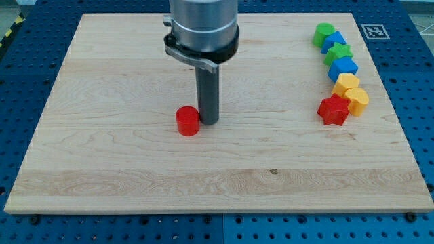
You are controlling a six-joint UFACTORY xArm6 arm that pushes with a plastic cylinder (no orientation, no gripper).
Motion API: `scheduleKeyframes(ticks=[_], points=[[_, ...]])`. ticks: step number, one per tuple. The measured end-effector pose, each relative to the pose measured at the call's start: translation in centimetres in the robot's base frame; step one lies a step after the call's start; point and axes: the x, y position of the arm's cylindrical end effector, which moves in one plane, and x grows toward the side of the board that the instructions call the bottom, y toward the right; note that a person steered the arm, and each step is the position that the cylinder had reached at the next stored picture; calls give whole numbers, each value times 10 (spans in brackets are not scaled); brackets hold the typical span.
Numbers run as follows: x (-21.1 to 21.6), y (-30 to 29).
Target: Push the red circle towards the top left
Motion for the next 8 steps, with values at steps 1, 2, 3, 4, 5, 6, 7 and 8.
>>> scheduleKeyframes(ticks=[1,2,3,4,5,6,7,8], points=[[21,18],[30,1],[11,-35],[-21,-67],[-53,-93],[-83,-110],[-58,-113],[-23,-116]])
